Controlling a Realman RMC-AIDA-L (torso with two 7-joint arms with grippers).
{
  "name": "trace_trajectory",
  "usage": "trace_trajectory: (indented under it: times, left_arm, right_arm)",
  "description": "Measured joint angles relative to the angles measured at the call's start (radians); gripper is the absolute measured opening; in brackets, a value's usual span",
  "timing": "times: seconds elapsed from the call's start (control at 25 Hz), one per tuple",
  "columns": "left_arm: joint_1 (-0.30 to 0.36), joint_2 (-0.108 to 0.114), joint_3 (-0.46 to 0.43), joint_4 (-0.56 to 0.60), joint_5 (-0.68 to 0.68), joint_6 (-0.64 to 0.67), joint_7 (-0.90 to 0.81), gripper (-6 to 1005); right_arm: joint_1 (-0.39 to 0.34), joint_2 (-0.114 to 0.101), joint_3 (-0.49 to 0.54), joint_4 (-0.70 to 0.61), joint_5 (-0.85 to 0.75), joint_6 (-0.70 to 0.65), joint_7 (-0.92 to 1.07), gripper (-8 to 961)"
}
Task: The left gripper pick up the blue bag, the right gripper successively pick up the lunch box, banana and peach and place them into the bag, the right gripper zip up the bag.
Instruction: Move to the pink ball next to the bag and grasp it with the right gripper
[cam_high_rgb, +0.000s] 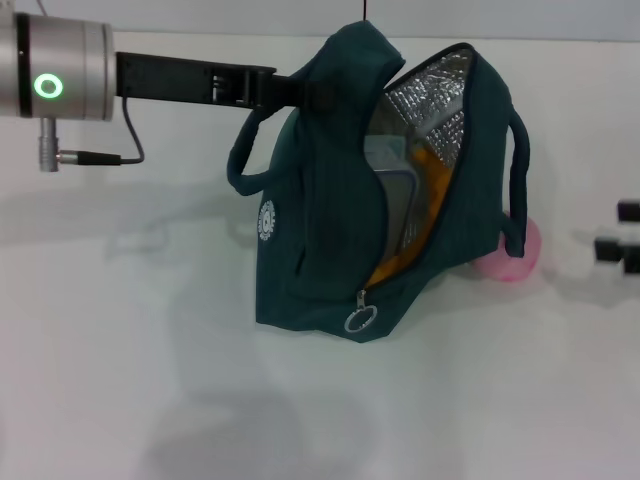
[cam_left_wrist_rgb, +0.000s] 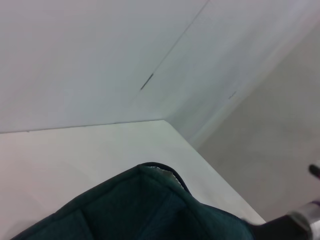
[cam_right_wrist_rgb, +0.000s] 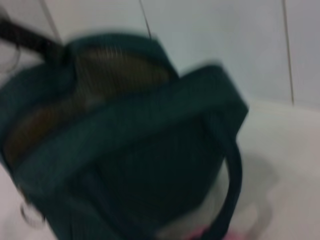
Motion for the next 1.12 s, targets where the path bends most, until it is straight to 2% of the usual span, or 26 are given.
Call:
trace_trajectory:
  times: [0.16,0.24,0.48,0.8,1.12]
  left_arm:
    - [-0.001,-0.003,0.0,0.0,-0.002,0.0,0.002,54]
    - [0.002,-0.003,0.0,0.0,-0.003,0.0,0.003,54]
    - [0.006,-0.003,0.0,0.0,-0.003,0.0,0.003,54]
    - [0.007,-0.002,0.0,-0.011,-0.005,0.0,0.011,53]
    - [0.007,0.001,0.0,-0.013,-0.007,0.0,0.017,53]
  right_arm:
    - [0.04,0.053,-0.004,-0.001,-0.156,0.072,0.001,665]
    - [0.059,0.072,-0.018,0.001,-0.191,0.108,-0.001,660]
    - [0.092,0.081,-0.078,0.01,-0.182,0.175,-0.004,647]
    - [0.131,0.081,-0.181,0.044,-0.136,0.266,-0.005,630]
    - [0.172,0.079,-0.192,0.1,-0.136,0.301,-0.006,612]
